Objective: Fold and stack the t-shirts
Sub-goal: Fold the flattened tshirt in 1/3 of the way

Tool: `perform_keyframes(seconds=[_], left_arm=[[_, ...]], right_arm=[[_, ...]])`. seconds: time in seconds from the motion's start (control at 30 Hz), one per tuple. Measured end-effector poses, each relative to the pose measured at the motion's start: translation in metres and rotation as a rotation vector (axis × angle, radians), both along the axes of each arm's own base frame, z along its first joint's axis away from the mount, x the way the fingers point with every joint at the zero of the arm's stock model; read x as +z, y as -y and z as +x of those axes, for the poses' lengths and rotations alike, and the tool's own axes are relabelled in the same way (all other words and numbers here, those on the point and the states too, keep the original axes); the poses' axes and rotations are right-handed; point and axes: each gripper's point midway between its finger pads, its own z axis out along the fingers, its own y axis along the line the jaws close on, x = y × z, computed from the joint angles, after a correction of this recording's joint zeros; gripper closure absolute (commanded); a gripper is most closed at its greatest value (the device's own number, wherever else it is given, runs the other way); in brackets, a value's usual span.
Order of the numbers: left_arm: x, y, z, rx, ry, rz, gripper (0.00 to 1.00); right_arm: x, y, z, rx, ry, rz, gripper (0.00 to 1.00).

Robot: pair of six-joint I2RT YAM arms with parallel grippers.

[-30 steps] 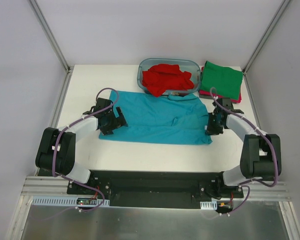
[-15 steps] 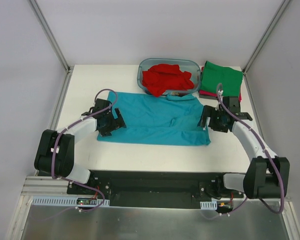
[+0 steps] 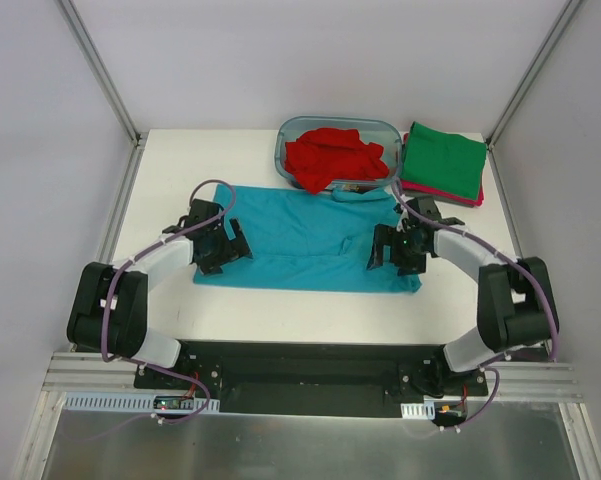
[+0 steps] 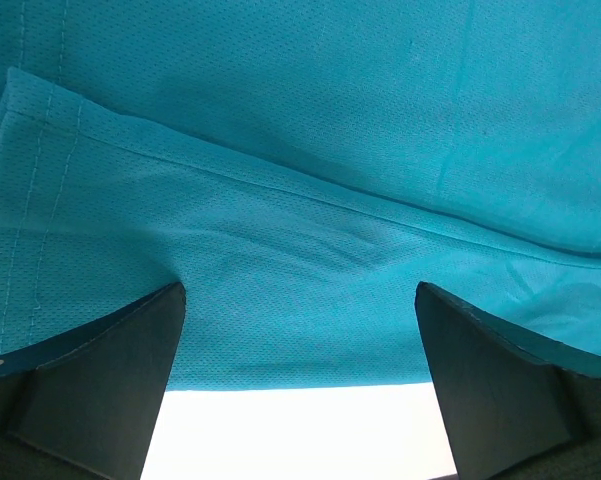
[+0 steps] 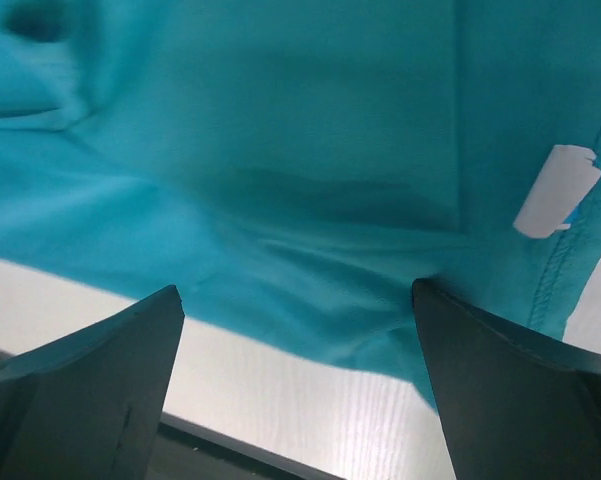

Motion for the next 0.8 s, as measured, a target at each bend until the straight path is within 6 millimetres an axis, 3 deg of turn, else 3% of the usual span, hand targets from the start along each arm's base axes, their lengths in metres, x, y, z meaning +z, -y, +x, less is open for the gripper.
perform_keyframes(seconds=[0.07,0.23,0.5,0.8], left_arm=[[0.0,-0.001,-0.002,0.0,-0.001,0.001,0.01],[-0.001,-0.003,-0.013,0.018,0.002,-0.005,0.01],[-0.002,-0.01,-0.057,0.075,0.034,-0.056,0.01],[0.002,-0.01,-0.094,0.132,0.085,-0.145,0.01]], right_arm=[[-0.018,0.005,-0.003,-0.012,-0.057,-0.033,0.0],[-0.02,0.006,-0.001,-0.045,-0.043,-0.022,0.04],[-0.021,0.019,-0.066,-0.138,-0.076,-0.005,0.04],[-0.02,0.022,-0.106,-0.166,-0.093,0.013,0.04]])
